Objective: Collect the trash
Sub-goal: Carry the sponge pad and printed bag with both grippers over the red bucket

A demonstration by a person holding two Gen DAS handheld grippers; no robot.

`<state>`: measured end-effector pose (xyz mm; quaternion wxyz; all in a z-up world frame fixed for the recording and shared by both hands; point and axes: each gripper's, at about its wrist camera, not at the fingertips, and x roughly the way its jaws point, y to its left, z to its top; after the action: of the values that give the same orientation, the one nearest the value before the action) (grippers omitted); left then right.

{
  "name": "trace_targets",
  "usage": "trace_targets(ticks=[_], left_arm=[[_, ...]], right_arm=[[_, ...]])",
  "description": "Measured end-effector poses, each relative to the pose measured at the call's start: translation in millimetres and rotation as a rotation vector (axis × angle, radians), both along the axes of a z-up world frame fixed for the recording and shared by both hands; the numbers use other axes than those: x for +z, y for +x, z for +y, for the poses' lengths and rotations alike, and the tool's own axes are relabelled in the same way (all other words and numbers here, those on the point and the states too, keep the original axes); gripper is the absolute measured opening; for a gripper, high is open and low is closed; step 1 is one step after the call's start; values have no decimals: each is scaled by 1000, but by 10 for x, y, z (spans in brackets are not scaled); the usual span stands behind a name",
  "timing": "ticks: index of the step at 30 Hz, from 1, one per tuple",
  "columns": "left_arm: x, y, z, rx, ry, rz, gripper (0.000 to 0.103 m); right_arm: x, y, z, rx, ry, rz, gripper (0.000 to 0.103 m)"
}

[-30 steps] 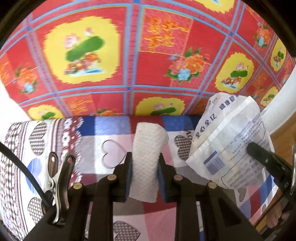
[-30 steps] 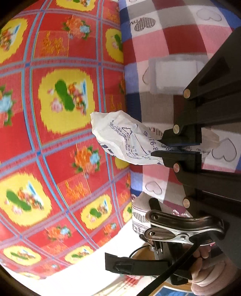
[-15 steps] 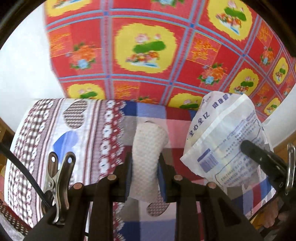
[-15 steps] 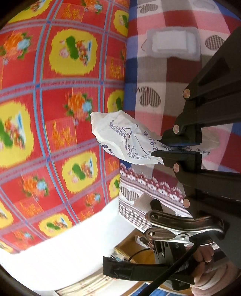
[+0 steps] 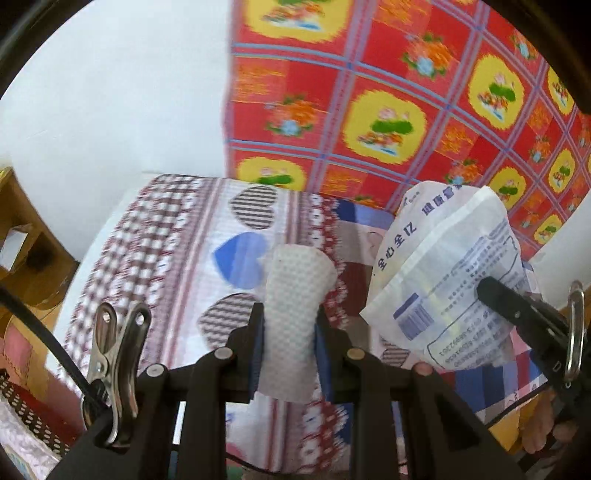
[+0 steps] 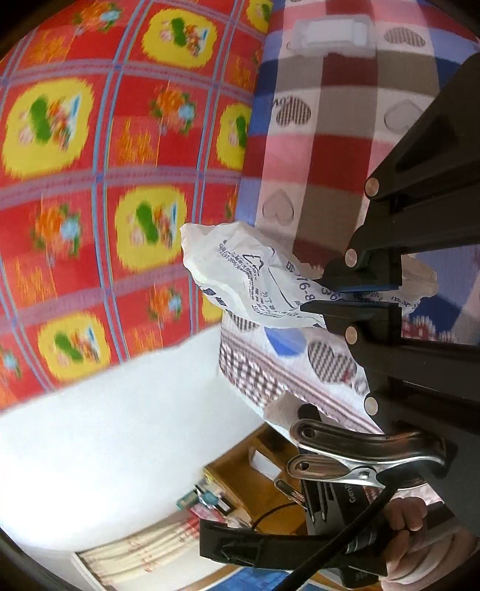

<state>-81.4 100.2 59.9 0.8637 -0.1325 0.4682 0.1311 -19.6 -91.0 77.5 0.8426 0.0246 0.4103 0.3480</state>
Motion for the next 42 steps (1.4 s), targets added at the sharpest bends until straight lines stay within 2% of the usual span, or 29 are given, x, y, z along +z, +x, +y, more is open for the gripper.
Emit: trace_targets(ticks=[12, 23, 33, 42], left_arm=[[128, -873, 850, 94, 27, -12, 25], [100, -1466, 1594, 227, 41, -12, 25], [67, -1719, 2219, 351, 53, -2, 25], [-60, -1725, 2784, 432, 44, 0, 25]], right_arm=[[92, -584, 1008, 98, 11, -26, 4], [139, -809, 1823, 229, 8, -41, 4], [176, -747, 2521, 350, 32, -46, 4], [104, -517, 3230, 466, 43, -47, 4]])
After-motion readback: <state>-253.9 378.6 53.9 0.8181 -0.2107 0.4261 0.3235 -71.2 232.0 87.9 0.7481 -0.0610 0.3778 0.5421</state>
